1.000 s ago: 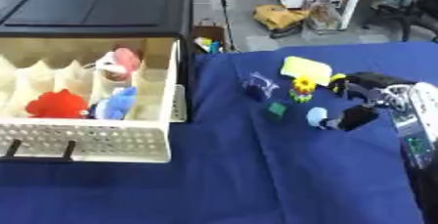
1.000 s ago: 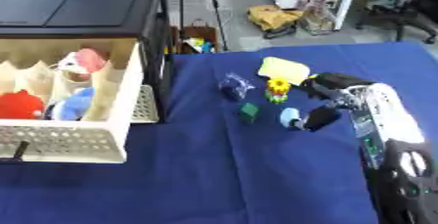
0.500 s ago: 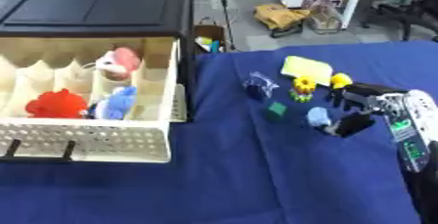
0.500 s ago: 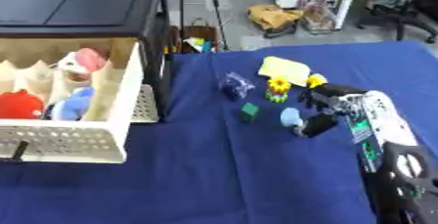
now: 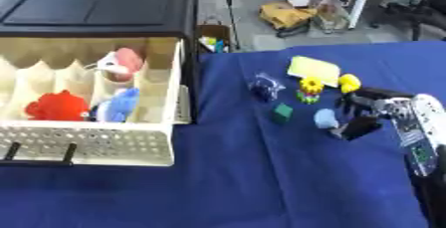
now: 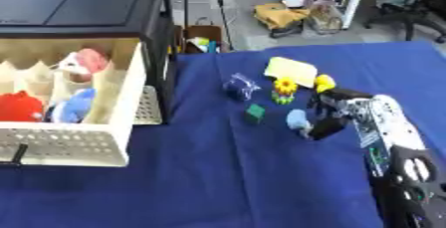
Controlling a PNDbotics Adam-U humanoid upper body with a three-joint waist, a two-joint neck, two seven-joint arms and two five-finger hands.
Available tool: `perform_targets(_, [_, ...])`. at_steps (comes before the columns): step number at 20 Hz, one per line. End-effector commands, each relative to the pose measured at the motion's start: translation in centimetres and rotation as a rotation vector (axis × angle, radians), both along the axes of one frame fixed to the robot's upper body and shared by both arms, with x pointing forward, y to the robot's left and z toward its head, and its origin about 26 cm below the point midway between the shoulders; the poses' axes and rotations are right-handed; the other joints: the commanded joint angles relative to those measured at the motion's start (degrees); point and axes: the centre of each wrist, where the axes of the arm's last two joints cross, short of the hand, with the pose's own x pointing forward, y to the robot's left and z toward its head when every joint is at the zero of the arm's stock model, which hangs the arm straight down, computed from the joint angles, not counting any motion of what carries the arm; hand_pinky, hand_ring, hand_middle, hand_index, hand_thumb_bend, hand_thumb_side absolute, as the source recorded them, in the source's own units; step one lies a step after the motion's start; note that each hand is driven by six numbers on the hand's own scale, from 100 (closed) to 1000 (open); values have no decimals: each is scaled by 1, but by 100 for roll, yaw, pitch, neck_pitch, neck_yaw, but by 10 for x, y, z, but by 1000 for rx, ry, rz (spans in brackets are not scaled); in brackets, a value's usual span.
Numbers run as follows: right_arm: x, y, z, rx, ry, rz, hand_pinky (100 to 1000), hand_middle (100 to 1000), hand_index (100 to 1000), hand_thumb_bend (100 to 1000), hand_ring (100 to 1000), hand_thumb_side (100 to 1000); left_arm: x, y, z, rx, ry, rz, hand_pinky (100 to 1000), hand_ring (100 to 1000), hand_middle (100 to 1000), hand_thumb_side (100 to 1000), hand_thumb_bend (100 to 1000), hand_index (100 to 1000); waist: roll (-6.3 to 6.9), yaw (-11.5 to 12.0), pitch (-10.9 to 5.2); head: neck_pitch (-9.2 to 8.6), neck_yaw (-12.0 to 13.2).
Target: Pick up objects from table and place into drawer.
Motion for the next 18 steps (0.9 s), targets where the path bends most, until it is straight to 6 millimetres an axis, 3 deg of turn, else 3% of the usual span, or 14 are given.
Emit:
perform_targets(1, [1, -3, 12, 1, -28, -16, 546, 748, 903, 400, 754, 467, -1, -1, 6, 17, -19, 0, 795, 852, 815, 1000, 312, 915, 7, 10, -71, -62, -19])
perform_targets(18, [6, -2, 9, 4, -10, -18, 526, 732, 903, 402, 745, 443, -1, -3, 5, 16, -18, -2, 796, 852, 817, 1000, 310, 915, 26, 46, -11, -98, -28])
